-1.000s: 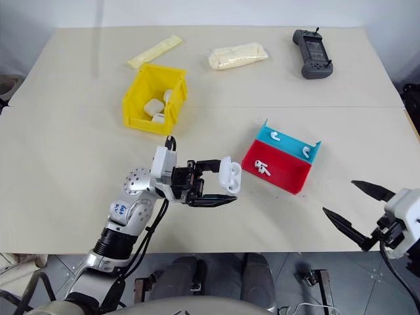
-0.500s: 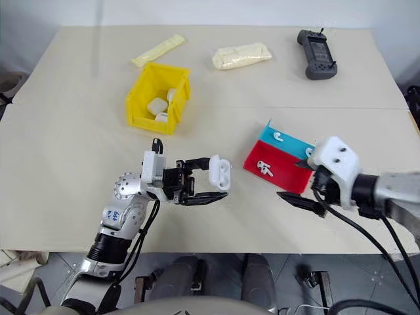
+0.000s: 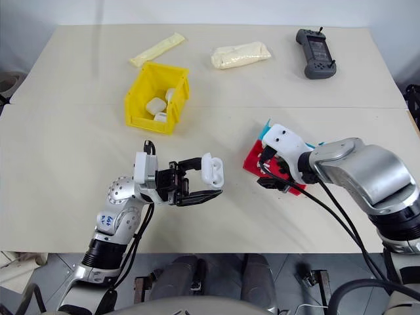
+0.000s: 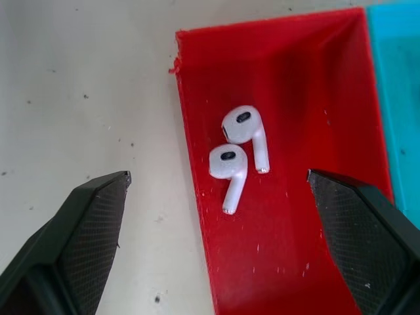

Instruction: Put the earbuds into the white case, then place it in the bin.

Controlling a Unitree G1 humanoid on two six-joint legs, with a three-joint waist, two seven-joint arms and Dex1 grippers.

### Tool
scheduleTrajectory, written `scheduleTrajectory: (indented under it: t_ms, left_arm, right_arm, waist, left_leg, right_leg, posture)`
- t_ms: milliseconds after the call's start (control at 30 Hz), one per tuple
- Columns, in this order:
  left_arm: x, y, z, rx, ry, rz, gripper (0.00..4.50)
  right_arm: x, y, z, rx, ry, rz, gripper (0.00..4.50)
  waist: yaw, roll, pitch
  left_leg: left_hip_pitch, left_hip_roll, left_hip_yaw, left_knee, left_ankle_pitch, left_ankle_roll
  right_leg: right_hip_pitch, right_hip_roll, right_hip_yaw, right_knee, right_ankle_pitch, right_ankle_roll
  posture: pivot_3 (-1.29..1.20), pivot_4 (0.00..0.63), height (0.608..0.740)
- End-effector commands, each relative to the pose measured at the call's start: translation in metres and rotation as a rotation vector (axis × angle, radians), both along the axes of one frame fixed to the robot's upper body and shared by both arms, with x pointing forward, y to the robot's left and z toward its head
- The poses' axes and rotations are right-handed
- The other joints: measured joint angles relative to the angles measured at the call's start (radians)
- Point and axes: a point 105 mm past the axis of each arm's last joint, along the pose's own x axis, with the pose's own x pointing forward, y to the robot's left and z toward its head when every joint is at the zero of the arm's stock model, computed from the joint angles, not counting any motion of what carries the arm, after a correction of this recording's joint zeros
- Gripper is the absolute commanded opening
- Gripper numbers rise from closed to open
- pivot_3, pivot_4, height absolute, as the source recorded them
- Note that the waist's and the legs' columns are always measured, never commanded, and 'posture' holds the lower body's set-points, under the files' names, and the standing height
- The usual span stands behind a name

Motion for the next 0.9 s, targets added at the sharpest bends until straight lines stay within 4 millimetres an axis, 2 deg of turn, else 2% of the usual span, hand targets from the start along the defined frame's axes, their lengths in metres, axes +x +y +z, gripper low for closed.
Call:
scheduleTrajectory:
  t_ms: [33, 100, 167, 233, 400, 900]
  left_arm:
    - [-0.006, 0.0, 0.009, -0.018, -0.05, 0.002, 2.77]
    - [-0.006, 0.001, 0.009, -0.013, -0.049, 0.008, 2.77]
    - [-0.006, 0.001, 0.009, -0.008, -0.049, 0.012, 2.77]
    - [-0.006, 0.001, 0.009, -0.007, -0.047, 0.013, 2.77]
    - [-0.006, 0.002, 0.009, -0.005, -0.046, 0.015, 2.77]
    - [-0.006, 0.003, 0.012, -0.006, -0.043, 0.033, 2.77]
  right_arm:
    - [0.001, -0.002, 0.005, -0.067, -0.047, 0.037, 4.5]
    - [0.0, 0.0, 0.006, -0.07, -0.047, 0.048, 4.5]
    - [0.0, 0.005, 0.006, -0.064, -0.047, 0.069, 4.1]
    - [0.001, 0.008, 0.005, -0.062, -0.048, 0.078, 3.56]
    - [0.005, 0.011, 0.005, -0.076, -0.064, 0.086, 1.86]
    - [0.009, 0.017, 0.002, -0.104, -0.068, 0.137, 1.86]
  waist:
    - [0.0, 0.0, 0.0]
    - [0.0, 0.0, 0.0]
    - [-0.001, 0.0, 0.0]
    - [-0.002, 0.0, 0.0]
    - [-0.001, 0.0, 0.0]
    - [-0.002, 0.0, 0.0]
  left_leg:
    - [0.0, 0.0, 0.0, 0.0, 0.0, 0.0]
    - [0.0, 0.0, 0.0, 0.0, 0.0, 0.0]
    - [0.0, 0.0, 0.0, 0.0, 0.0, 0.0]
    - [0.0, 0.0, 0.0, 0.0, 0.0, 0.0]
    - [0.0, 0.0, 0.0, 0.0, 0.0, 0.0]
    - [0.0, 0.0, 0.0, 0.0, 0.0, 0.0]
  right_leg:
    - [0.0, 0.0, 0.0, 0.0, 0.0, 0.0]
    - [0.0, 0.0, 0.0, 0.0, 0.0, 0.0]
    - [0.0, 0.0, 0.0, 0.0, 0.0, 0.0]
    - [0.0, 0.0, 0.0, 0.0, 0.0, 0.0]
    - [0.0, 0.0, 0.0, 0.0, 0.0, 0.0]
    - [-0.001, 0.0, 0.0, 0.0, 0.0, 0.0]
  posture:
    - [0.0, 0.15, 0.74]
    - [0.0, 0.15, 0.74]
    - [0.0, 0.15, 0.74]
    - [0.0, 0.15, 0.74]
    - [0.0, 0.15, 0.74]
    - [0.0, 0.15, 0.74]
